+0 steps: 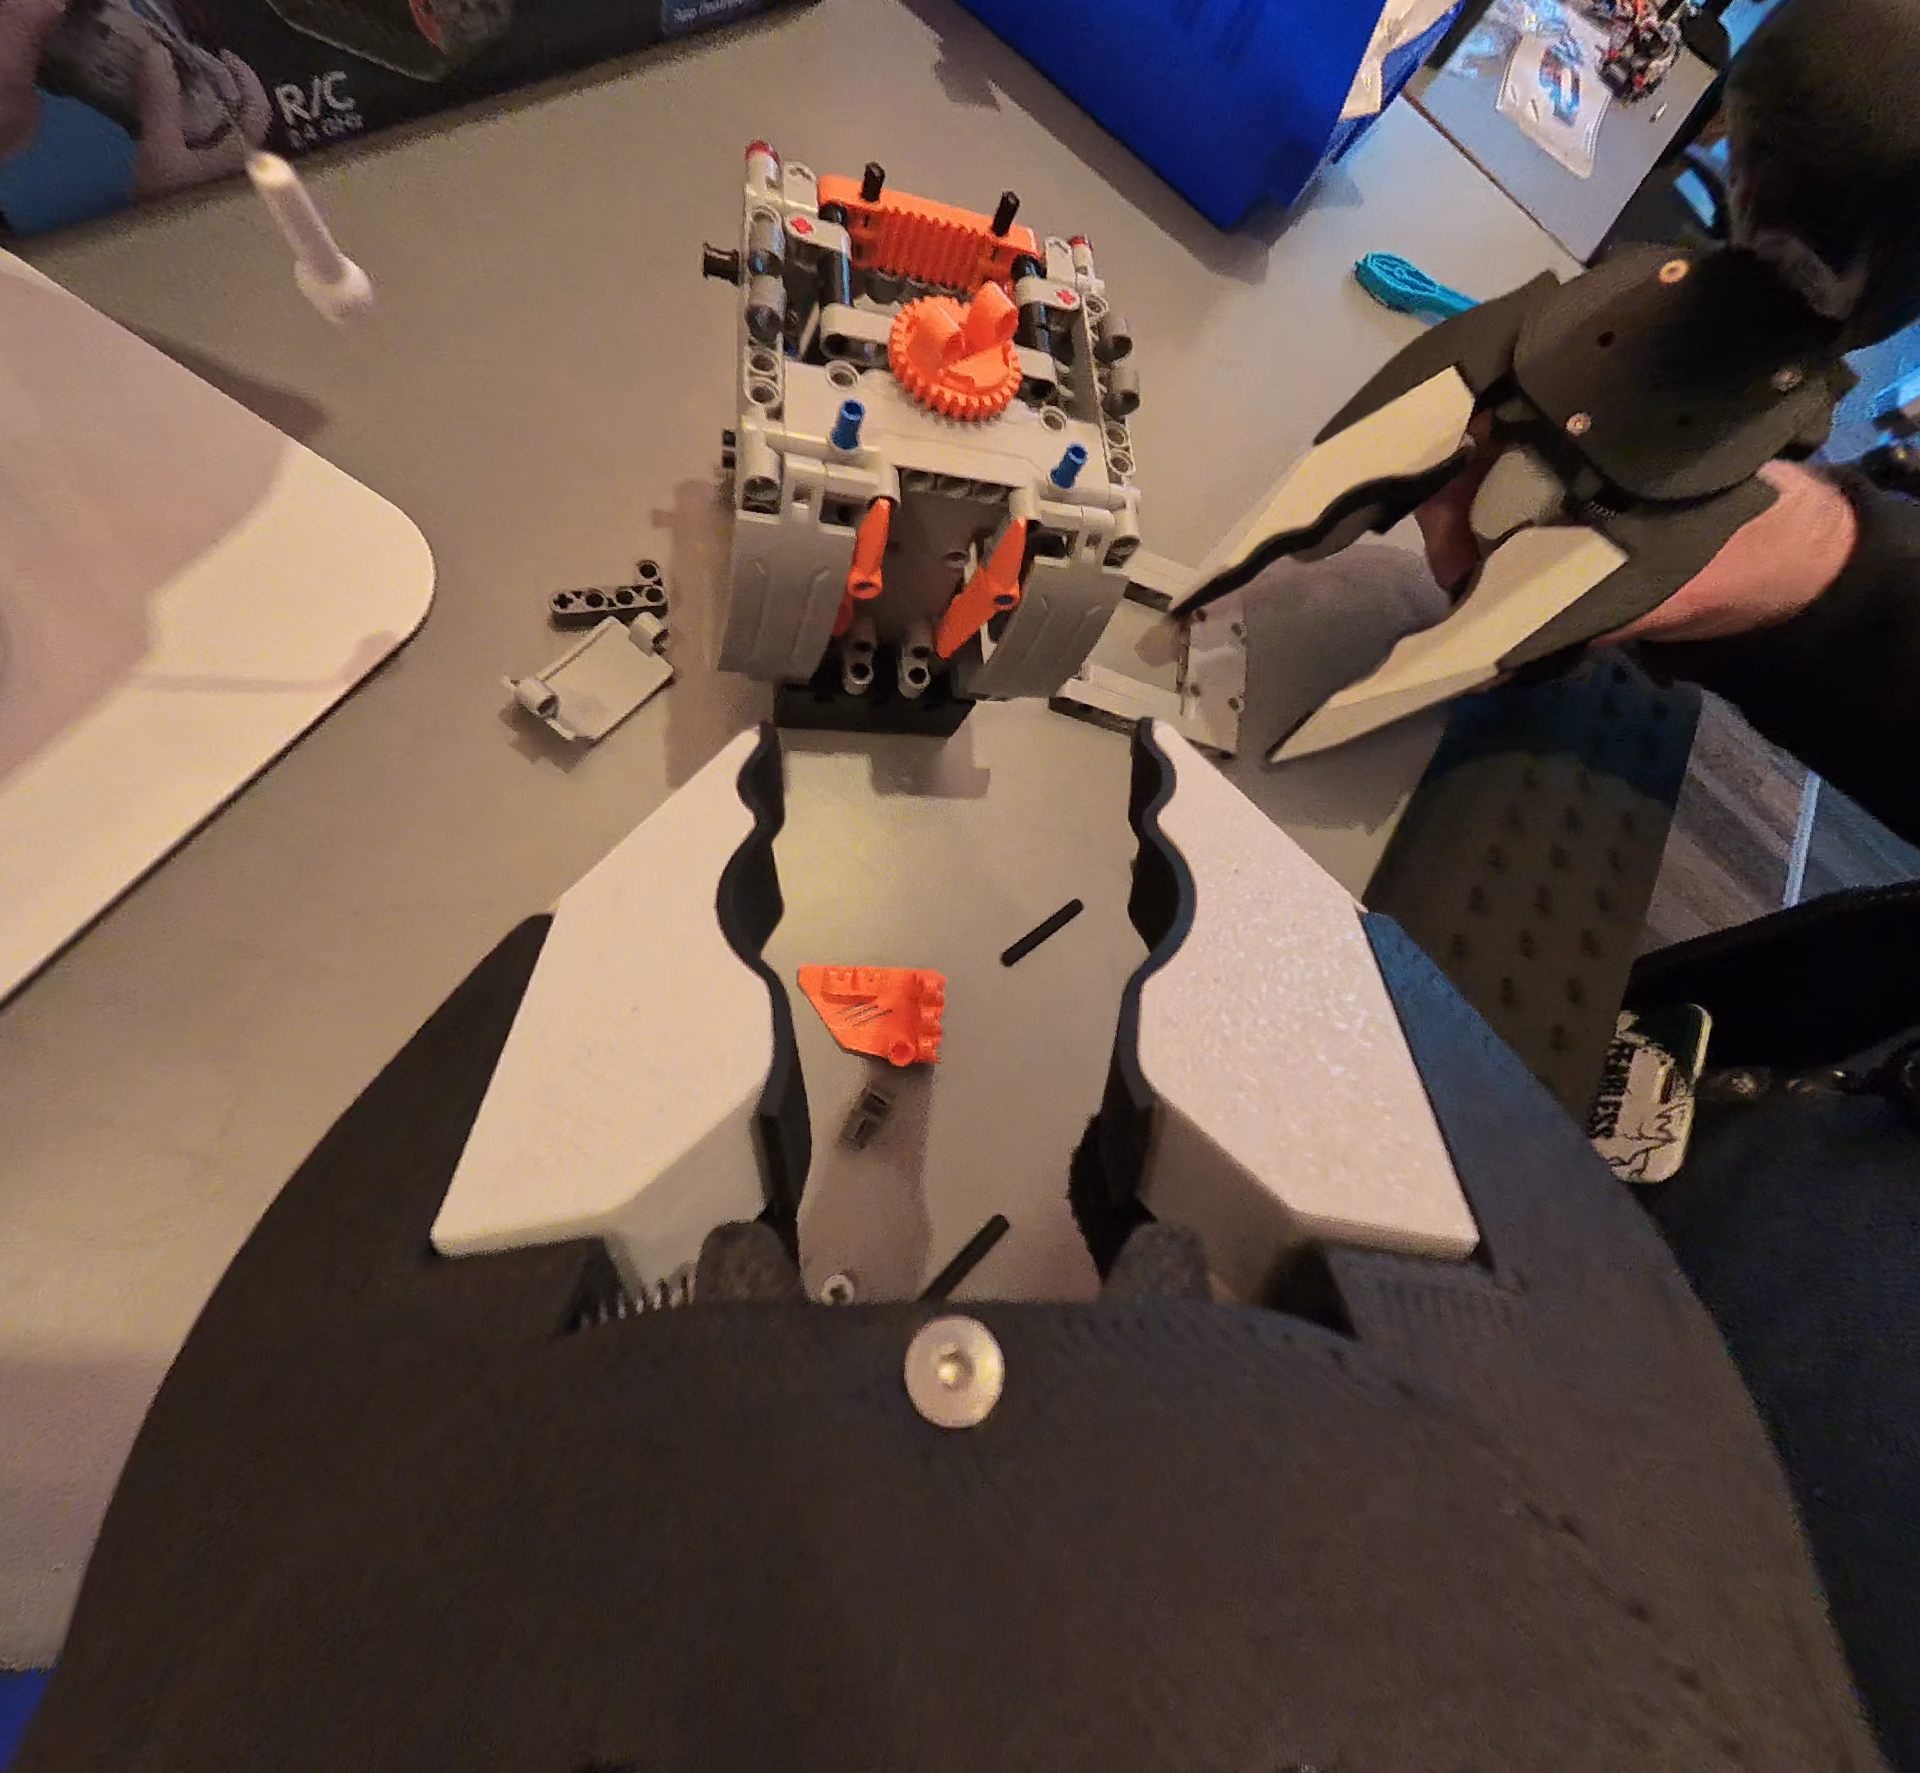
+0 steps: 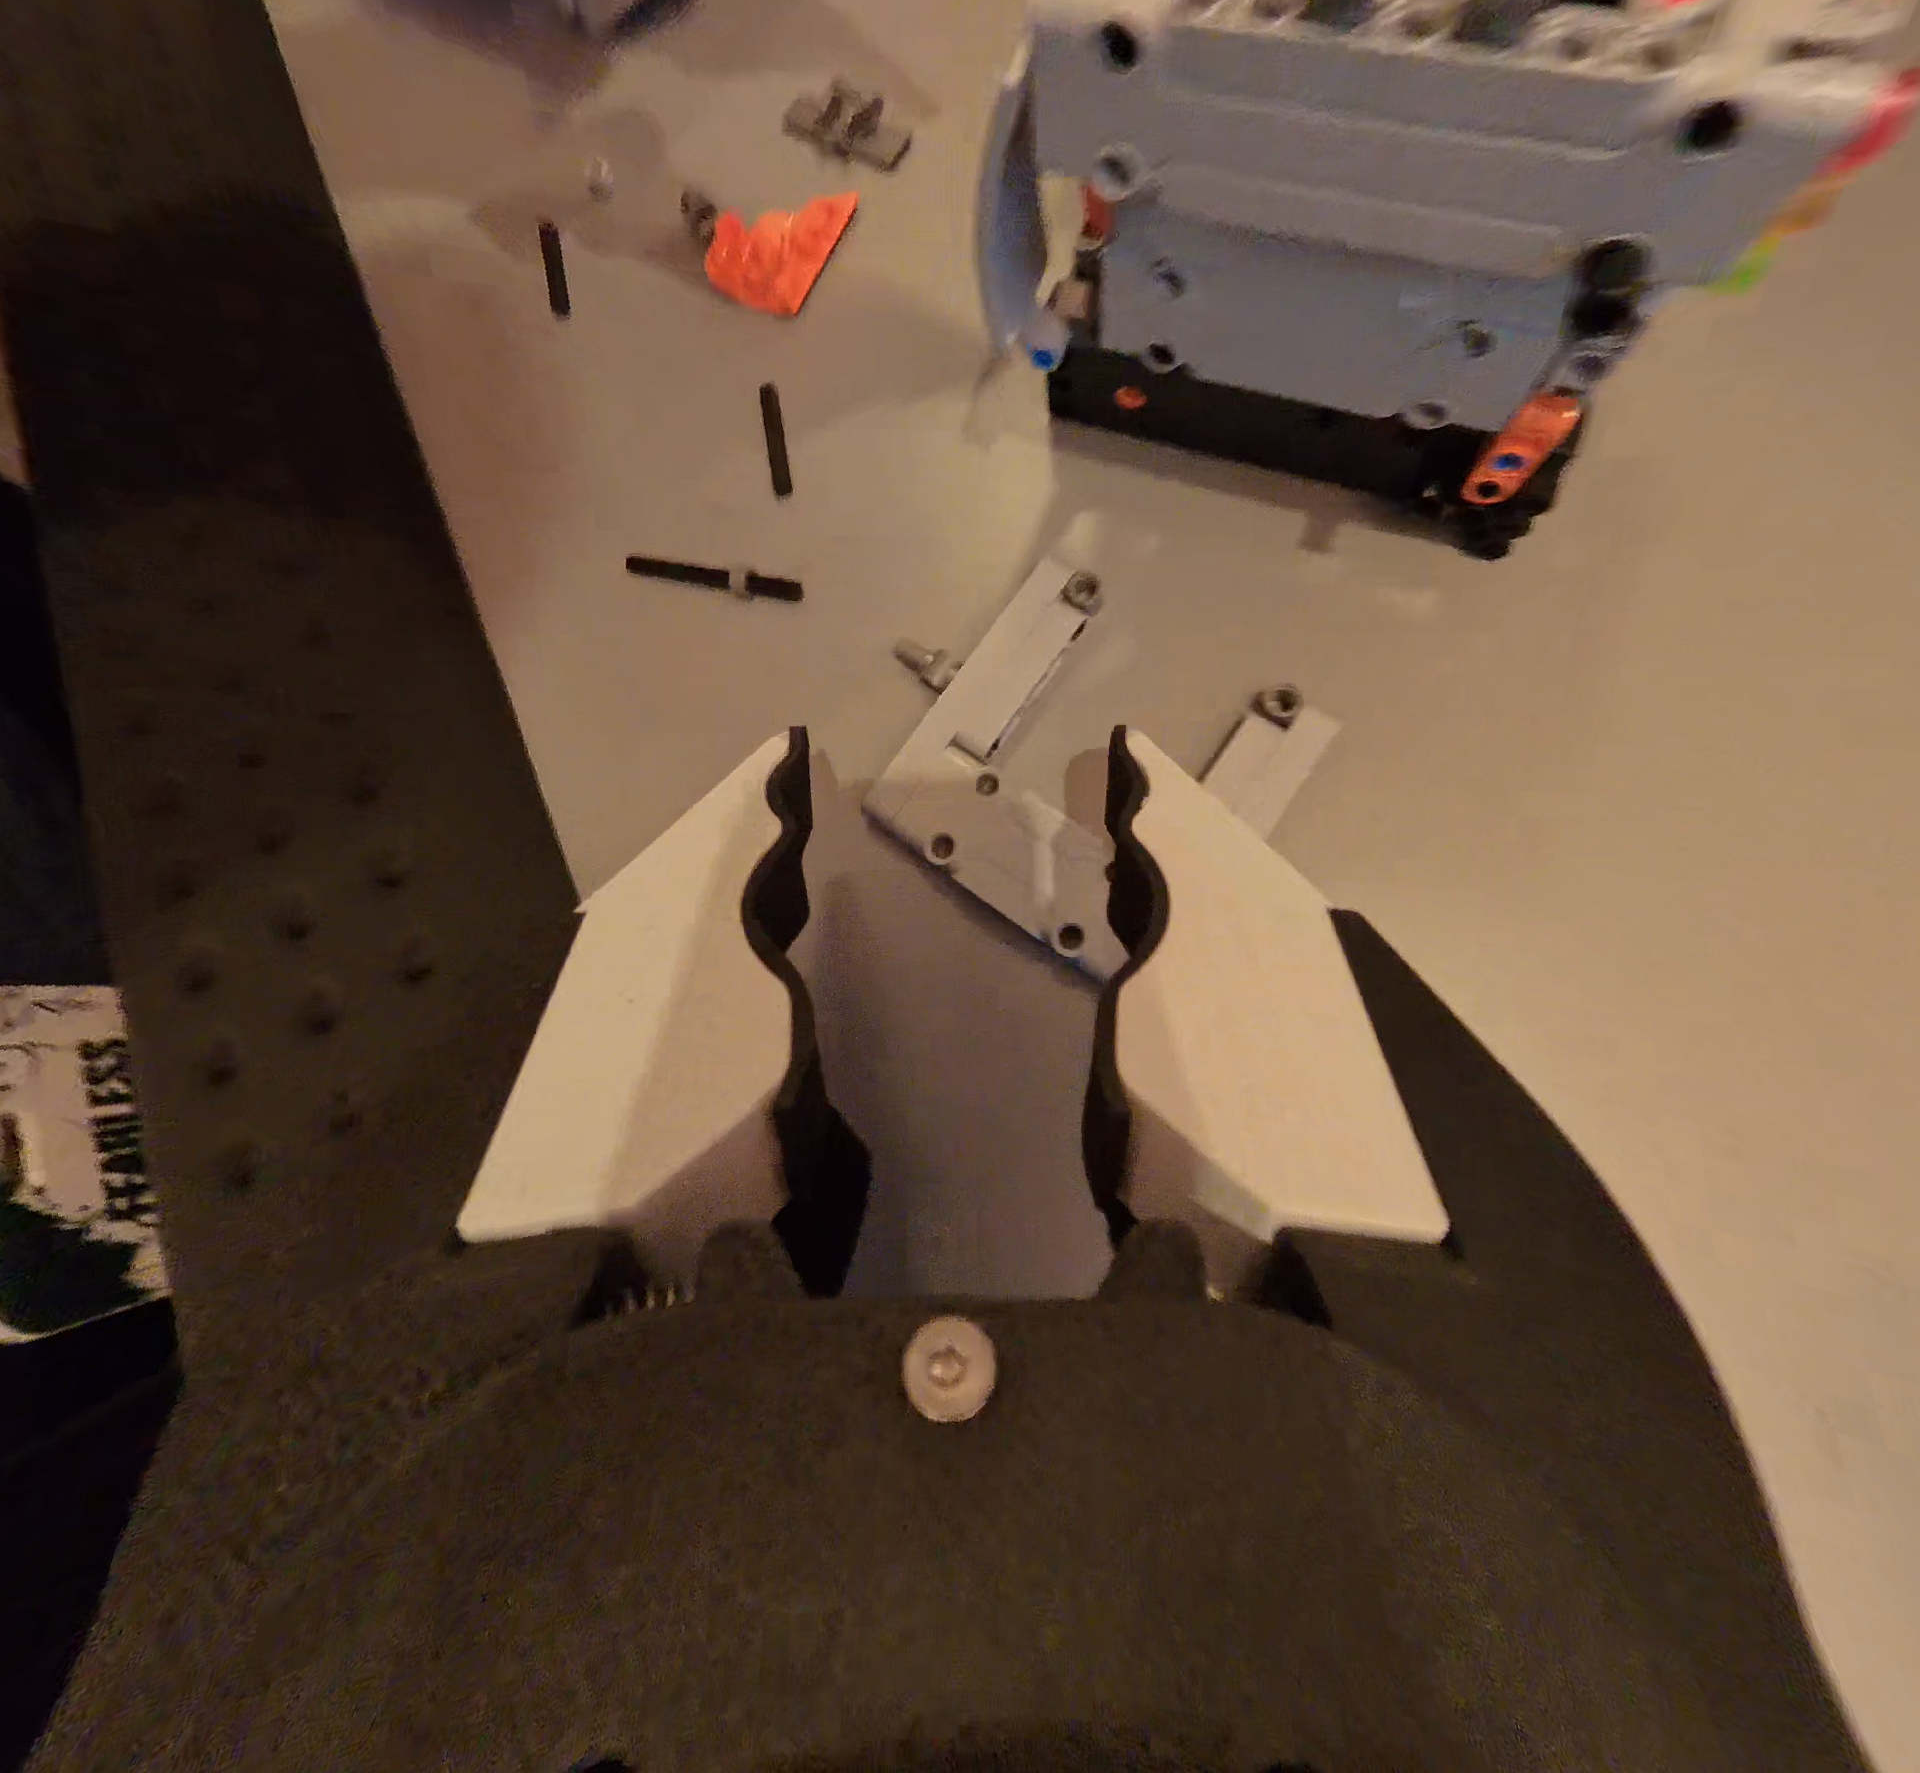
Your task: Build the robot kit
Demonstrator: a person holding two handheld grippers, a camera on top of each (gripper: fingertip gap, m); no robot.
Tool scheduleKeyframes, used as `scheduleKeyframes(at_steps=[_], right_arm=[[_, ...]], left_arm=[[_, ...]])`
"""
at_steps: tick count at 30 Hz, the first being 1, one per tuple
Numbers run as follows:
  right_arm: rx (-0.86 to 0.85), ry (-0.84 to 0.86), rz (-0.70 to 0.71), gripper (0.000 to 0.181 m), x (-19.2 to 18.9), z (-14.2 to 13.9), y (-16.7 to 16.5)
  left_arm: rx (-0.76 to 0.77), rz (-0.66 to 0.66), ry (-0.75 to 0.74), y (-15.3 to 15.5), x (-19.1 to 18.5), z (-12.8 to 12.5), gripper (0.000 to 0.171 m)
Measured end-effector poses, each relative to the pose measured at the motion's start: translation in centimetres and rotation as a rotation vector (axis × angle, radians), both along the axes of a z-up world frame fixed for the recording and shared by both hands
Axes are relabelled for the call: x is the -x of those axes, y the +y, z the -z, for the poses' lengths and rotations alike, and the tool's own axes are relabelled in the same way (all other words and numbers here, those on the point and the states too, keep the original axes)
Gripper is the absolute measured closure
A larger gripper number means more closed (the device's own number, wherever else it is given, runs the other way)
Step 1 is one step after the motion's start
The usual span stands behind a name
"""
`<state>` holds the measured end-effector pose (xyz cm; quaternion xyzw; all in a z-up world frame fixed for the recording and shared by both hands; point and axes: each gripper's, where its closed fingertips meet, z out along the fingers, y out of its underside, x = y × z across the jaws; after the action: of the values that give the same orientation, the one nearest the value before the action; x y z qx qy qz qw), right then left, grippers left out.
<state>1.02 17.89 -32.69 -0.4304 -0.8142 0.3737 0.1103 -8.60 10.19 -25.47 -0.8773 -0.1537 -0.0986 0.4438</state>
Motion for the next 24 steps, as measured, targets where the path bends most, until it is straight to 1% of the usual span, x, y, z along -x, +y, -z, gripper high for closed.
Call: scheduleKeyframes(at_steps=[2,4,6,8,11,13,14,17,18,19,21,24], right_arm=[[-0.076,-0.006,-0.033,0.134,-0.2,1.3,-0.4],[-0.121,-0.008,-0.047,0.142,-0.1,2.0,-0.8],[-0.139,0.005,-0.048,0.158,0.0,2.0,-0.8],[-0.123,-0.005,-0.045,0.160,-0.1,1.9,-0.8],[-0.088,-0.006,-0.028,0.162,-0.2,1.7,-0.5],[-0.049,0.003,-0.005,0.163,-0.4,1.0,-0.1],[-0.033,0.006,0.005,0.164,-0.6,0.6,0.3],[0.073,0.024,0.054,0.165,-0.9,-1.4,1.4],[0.104,0.027,0.072,0.165,-1.0,-2.1,1.9],[0.117,0.030,0.088,0.166,-1.1,-2.7,2.6],[0.131,0.037,0.121,0.166,-1.4,-3.8,3.9],[0.145,0.063,0.160,0.166,-1.6,-5.8,5.6]], left_arm=[[-0.001,0.009,-0.007,0.3,-0.4,0.4,0.107],[0.003,0.015,0.007,0.7,-0.3,0.7,0.106],[-0.010,0.011,0.014,1.3,0.4,0.9,0.105],[-0.040,0.007,0.016,2.2,1.1,0.9,0.102],[-0.034,0.023,0.037,3.0,2.1,1.6,0.097],[-0.067,0.061,-0.012,3.6,1.5,1.6,0.097],[-0.079,0.068,-0.016,3.8,1.2,1.6,0.093],[-0.068,0.076,-0.015,3.8,0.2,1.8,0.100],[-0.068,0.065,-0.025,3.9,-0.1,1.8,0.100],[-0.071,0.056,-0.039,4.0,-0.6,1.8,0.098],[-0.068,0.051,-0.055,4.2,-1.9,1.8,0.101],[-0.070,0.056,-0.059,4.9,-4.2,1.8,0.101]])
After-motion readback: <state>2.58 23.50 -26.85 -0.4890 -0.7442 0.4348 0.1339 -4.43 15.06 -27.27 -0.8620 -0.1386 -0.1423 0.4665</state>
